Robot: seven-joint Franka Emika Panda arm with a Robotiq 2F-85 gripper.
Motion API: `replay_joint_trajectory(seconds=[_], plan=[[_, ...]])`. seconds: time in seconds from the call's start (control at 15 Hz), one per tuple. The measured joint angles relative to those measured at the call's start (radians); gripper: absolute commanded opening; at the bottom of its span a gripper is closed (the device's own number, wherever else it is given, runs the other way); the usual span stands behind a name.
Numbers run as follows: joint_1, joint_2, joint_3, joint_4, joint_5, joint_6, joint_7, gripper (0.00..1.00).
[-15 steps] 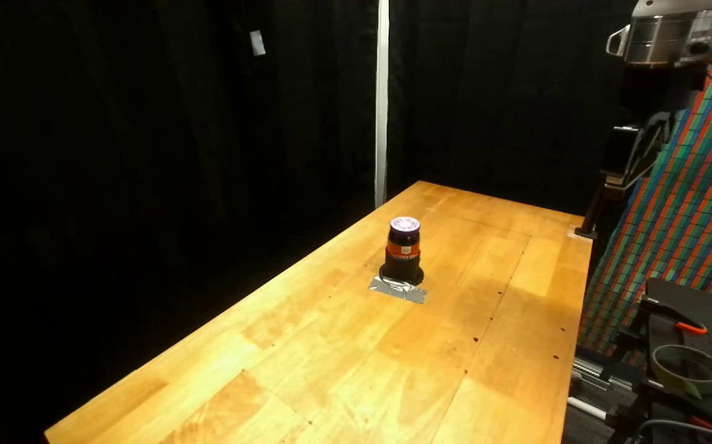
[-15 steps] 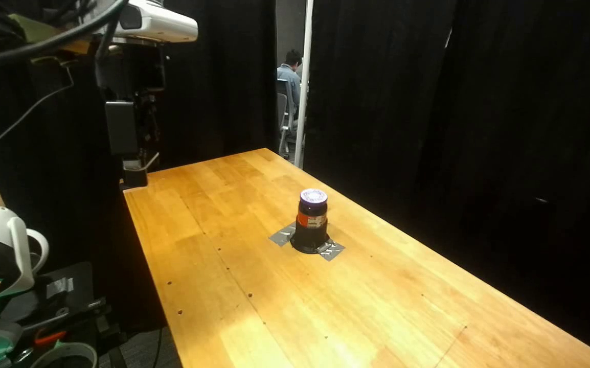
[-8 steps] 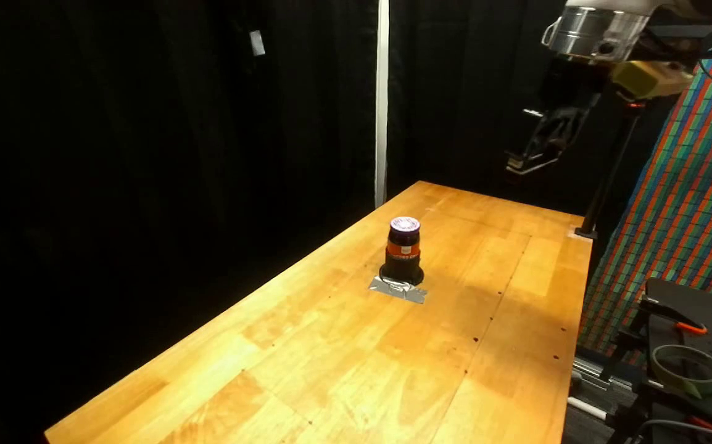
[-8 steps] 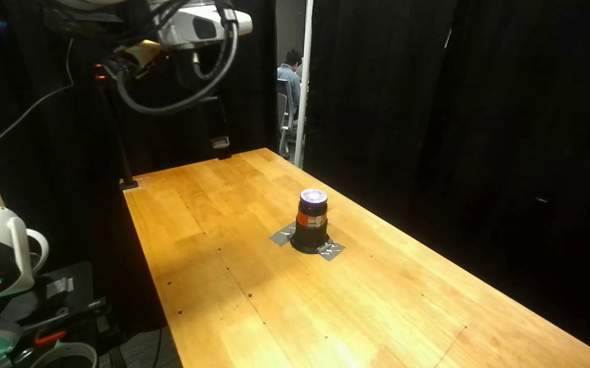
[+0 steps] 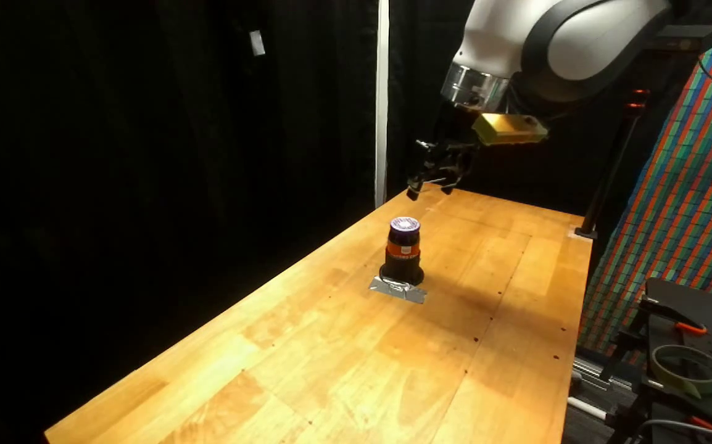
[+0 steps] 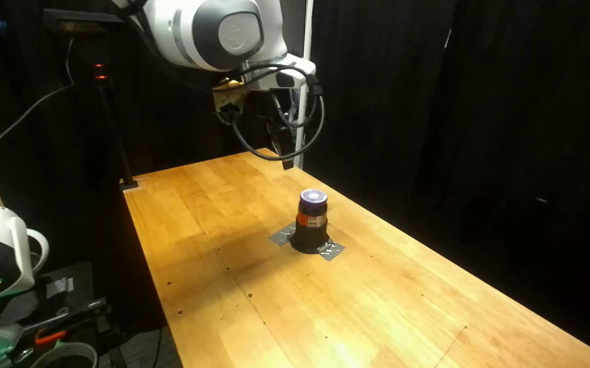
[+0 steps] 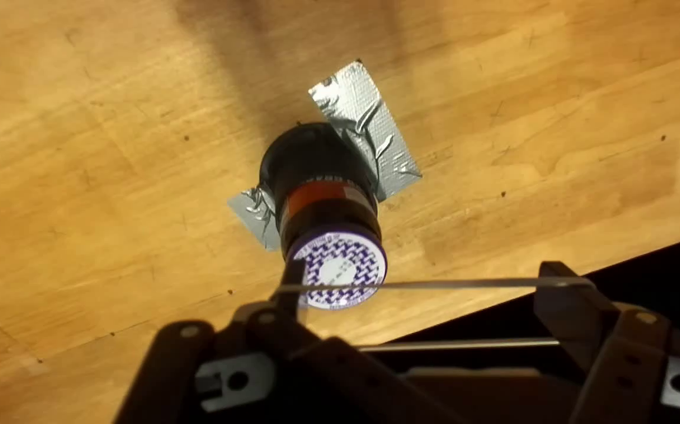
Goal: Put the elastic around the bottle
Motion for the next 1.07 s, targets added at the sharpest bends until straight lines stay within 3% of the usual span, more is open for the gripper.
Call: replay_joint_trajectory(seconds=[0.27,0.53,1.07], plan=[[0.070,0.155,-0.111,0.131,-0.092,0.021,0.071,1.00],[0.126,0.265,-0.197,0.219,-0.100,0.022,0.101,1.00],[0.172,0.387,-0.255,0.306,-0.094,0.024,0.132,1.00]])
